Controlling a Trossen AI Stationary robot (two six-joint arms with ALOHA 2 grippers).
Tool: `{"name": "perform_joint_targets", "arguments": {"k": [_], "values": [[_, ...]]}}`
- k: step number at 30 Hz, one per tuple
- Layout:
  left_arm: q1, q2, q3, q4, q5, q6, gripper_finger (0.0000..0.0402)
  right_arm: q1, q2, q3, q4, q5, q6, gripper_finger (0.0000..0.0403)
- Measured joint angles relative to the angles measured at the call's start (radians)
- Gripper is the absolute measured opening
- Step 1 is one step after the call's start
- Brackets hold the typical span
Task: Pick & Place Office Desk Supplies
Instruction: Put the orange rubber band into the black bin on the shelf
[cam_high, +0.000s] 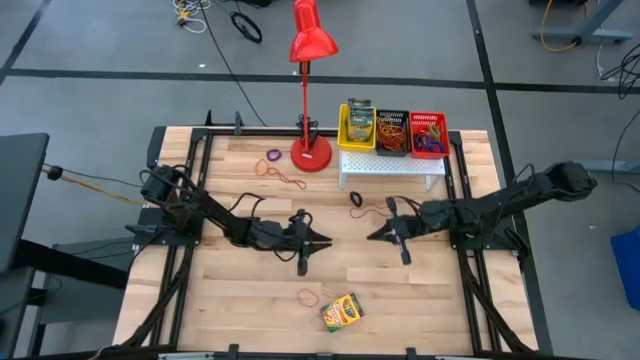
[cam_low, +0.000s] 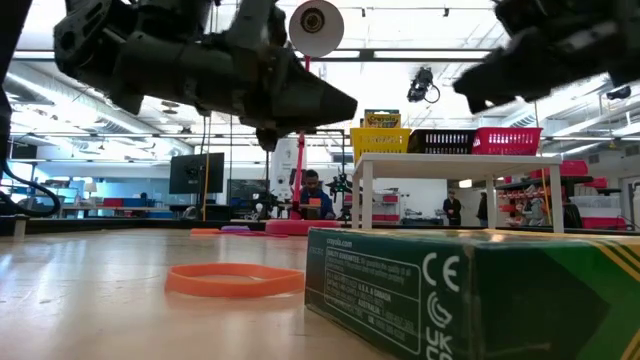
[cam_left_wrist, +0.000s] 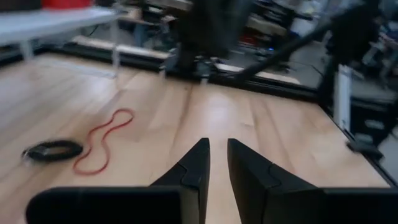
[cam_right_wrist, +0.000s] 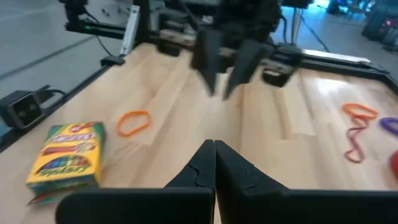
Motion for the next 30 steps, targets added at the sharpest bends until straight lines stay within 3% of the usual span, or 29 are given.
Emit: {"name": "perform_joint_targets", "arguments": {"k": [5, 8, 12, 18, 22, 25, 30], "values": [[0.045, -0.081, 0.006, -0.124, -0.046, -0.090, 0.0043, 0.059, 0.000, -0.151, 0.200, 0.049, 0.058, 0.0000], [0.068, -0.208, 0.005, -0.378, -0.116, -0.087, 0.0012, 0.080, 0.000, -0.223, 0.291, 0.103, 0.074, 0.0000], [0.103, -0.387, 0.005, -0.677, -0.192, -0.122, 0.0006, 0.096, 0.000, -0.271, 0.340, 0.199, 0.119, 0.0002], [0.253, -0.557, 0.005, -1.233, -0.218, -0.368, 0.0008, 0.107, 0.000, -0.274, 0.346, 0.232, 0.127, 0.0006], [0.466, -0.560, 0.004, -1.414, -0.064, -0.379, 0.0019, 0.107, 0.001, -0.274, 0.368, 0.232, 0.124, 0.0007], [0.617, -0.520, 0.004, -1.388, 0.070, -0.276, 0.0035, 0.107, 0.001, -0.274, 0.380, 0.233, 0.120, 0.0008], [0.805, -0.446, 0.004, -1.371, 0.167, -0.160, 0.0081, 0.107, 0.001, -0.274, 0.386, 0.233, 0.120, 0.0008]]}}
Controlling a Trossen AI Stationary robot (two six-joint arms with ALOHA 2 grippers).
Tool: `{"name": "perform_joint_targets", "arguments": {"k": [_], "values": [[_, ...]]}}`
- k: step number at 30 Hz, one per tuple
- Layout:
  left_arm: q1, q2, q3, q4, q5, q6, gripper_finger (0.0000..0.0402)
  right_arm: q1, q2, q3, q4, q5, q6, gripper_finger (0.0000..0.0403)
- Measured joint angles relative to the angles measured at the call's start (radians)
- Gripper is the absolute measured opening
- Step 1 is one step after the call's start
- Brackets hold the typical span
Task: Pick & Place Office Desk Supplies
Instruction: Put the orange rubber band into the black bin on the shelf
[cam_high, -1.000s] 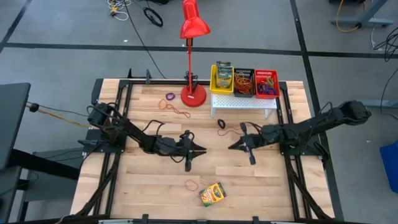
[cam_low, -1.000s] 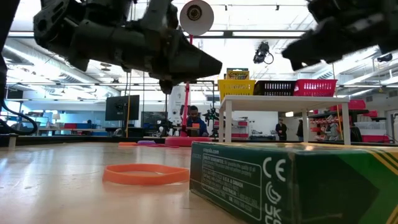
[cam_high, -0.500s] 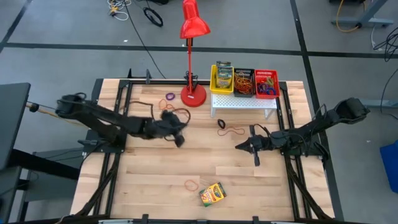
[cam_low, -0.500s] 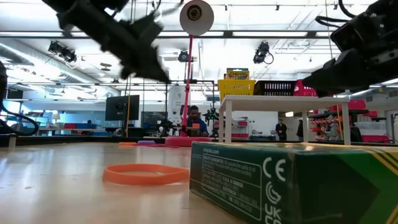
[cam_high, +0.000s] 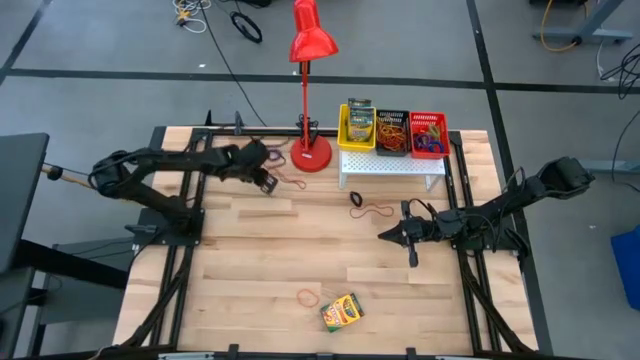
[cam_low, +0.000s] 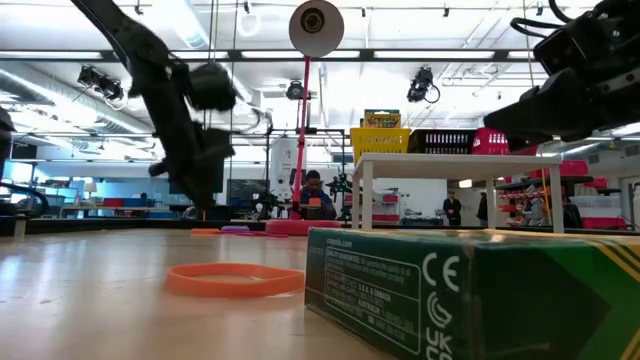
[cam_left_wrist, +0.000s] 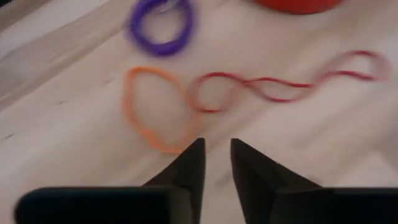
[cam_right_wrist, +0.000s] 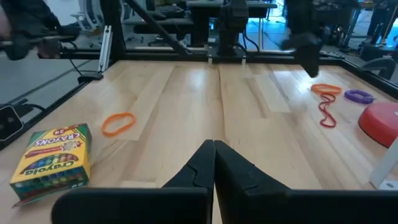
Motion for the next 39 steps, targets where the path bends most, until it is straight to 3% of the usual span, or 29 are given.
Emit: {"name": "perform_joint_targets", "arguments": {"k": [6, 12, 16, 23, 28, 32, 39], "values": [[0.078, 0.081, 0.000, 0.032, 0.025, 0.100, 0.0131, 0.000, 0.000, 0.000, 0.010, 0.000, -0.003, 0.0008], [0.081, 0.138, 0.000, 0.069, -0.009, 0.184, 0.0134, 0.000, 0.000, 0.000, 0.015, 0.000, -0.003, 0.0009], [0.096, 0.167, 0.003, 0.076, -0.012, 0.210, 0.0102, 0.000, 0.000, 0.000, 0.015, 0.000, -0.002, 0.0009], [0.066, 0.128, -0.002, 0.036, -0.005, 0.269, 0.0009, 0.000, 0.000, 0.000, 0.015, 0.000, 0.007, 0.0009], [-0.049, 0.026, -0.001, -0.001, 0.004, 0.247, 0.0005, 0.000, 0.001, 0.000, 0.005, 0.000, 0.024, 0.0009], [-0.211, -0.024, -0.001, 0.070, 0.003, 0.198, 0.0004, 0.000, 0.001, 0.000, -0.017, 0.000, 0.027, 0.0009], [-0.480, 0.016, 0.000, 0.422, 0.008, 0.124, 0.0004, 0.000, 0.001, 0.000, -0.018, 0.027, 0.032, 0.0009]]}}
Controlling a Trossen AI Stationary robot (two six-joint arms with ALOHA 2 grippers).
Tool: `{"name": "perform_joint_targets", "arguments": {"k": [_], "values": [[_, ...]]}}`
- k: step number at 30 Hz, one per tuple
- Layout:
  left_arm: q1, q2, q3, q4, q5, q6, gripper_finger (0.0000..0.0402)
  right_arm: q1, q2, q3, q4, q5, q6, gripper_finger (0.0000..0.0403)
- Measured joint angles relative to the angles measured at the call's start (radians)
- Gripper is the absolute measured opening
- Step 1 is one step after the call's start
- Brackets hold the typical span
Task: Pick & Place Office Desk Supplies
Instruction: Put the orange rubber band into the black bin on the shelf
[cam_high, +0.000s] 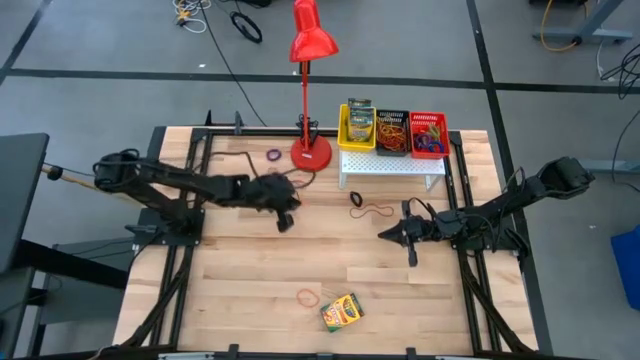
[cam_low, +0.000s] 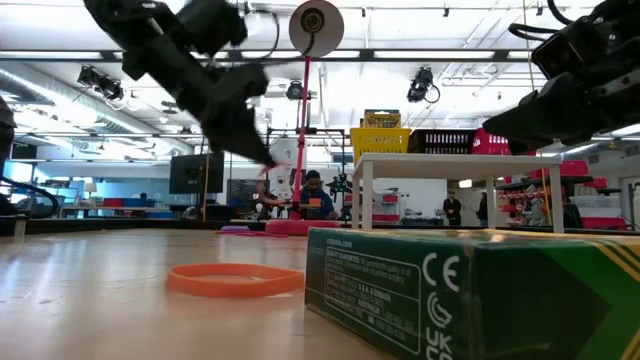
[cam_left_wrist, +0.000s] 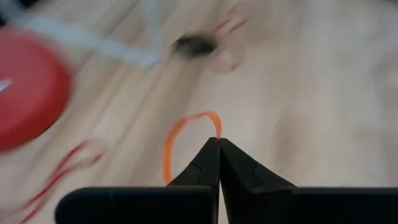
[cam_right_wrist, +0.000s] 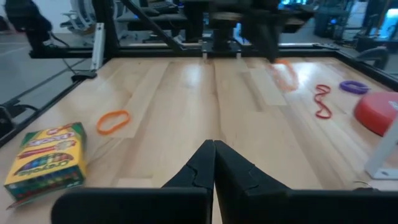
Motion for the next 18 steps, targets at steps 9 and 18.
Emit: {"name": "perform_joint_targets", "arguments": {"k": [9, 18], "values": [[-0.141, 0.200, 0.000, 0.545, 0.054, -0.057, 0.0004, 0.000, 0.003, 0.048, -0.005, 0.034, 0.010, 0.0056], [-0.155, 0.376, 0.000, 0.906, 0.088, -0.101, 0.0004, 0.000, 0.168, 0.169, 0.010, 0.117, -0.021, 0.0160]]}}
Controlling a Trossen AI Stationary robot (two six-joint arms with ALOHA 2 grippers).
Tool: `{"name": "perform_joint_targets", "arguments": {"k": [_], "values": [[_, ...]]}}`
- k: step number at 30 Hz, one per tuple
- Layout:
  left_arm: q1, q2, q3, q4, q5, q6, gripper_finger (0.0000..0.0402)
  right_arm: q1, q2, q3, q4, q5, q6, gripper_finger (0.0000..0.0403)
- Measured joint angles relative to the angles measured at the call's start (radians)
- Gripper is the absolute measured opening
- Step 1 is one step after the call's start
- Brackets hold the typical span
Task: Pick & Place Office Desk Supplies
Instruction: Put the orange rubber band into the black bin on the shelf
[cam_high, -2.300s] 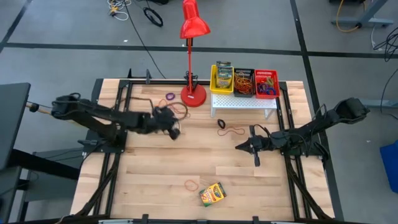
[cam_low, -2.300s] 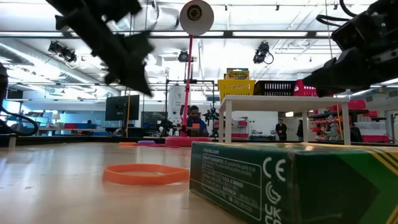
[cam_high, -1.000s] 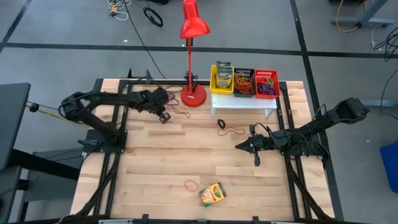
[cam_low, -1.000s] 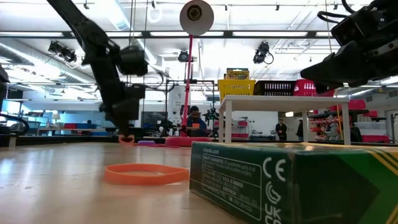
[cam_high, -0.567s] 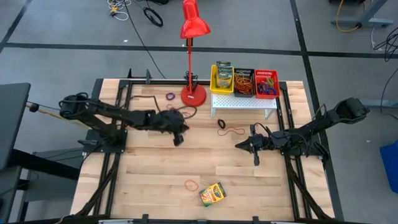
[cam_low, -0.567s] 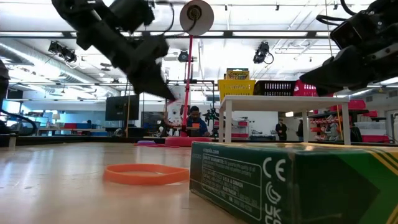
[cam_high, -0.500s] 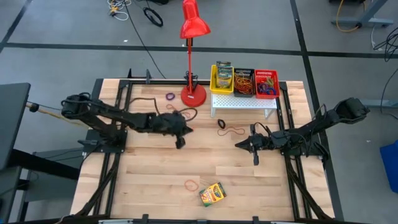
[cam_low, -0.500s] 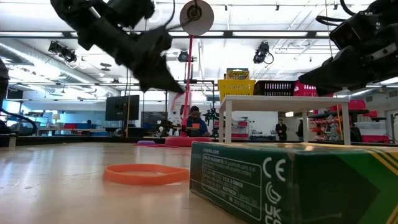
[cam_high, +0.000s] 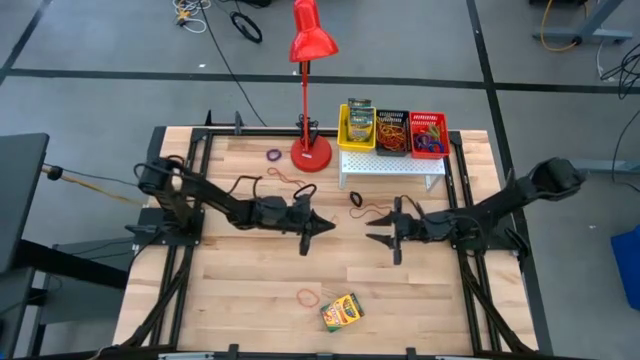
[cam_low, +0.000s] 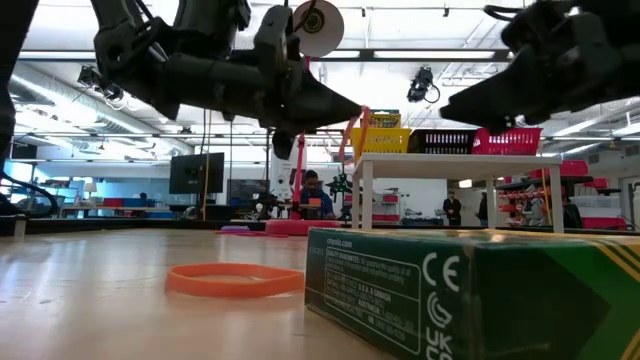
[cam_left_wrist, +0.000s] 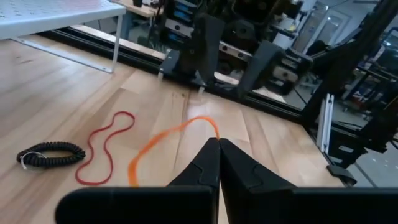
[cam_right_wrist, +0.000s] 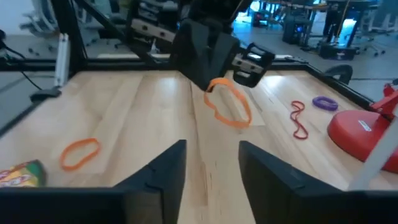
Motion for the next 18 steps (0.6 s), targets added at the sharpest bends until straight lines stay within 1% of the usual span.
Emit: {"name": "perform_joint_targets", "arguments": {"k": [2, 6, 12, 15, 18], "values": [[0.000, 0.014, 0.000, 0.023, 0.000, 0.001, 0.0004, 0.000, 0.068, 0.039, 0.027, 0.035, -0.018, 0.0167], [0.000, 0.018, 0.001, 0.041, 0.007, 0.002, 0.0004, -0.004, 0.213, 0.118, 0.102, 0.122, -0.091, 0.0167], [-0.001, 0.018, 0.001, 0.045, 0.020, 0.005, 0.0004, -0.049, 0.371, 0.240, 0.132, 0.136, -0.167, 0.0154], [-0.006, 0.018, 0.001, 0.045, 0.022, 0.017, 0.0004, -0.066, 0.418, 0.279, 0.130, 0.135, -0.192, 0.0138], [-0.013, 0.018, 0.001, 0.045, 0.023, 0.028, 0.0004, -0.068, 0.435, 0.298, 0.129, 0.134, -0.227, 0.0102]]}}
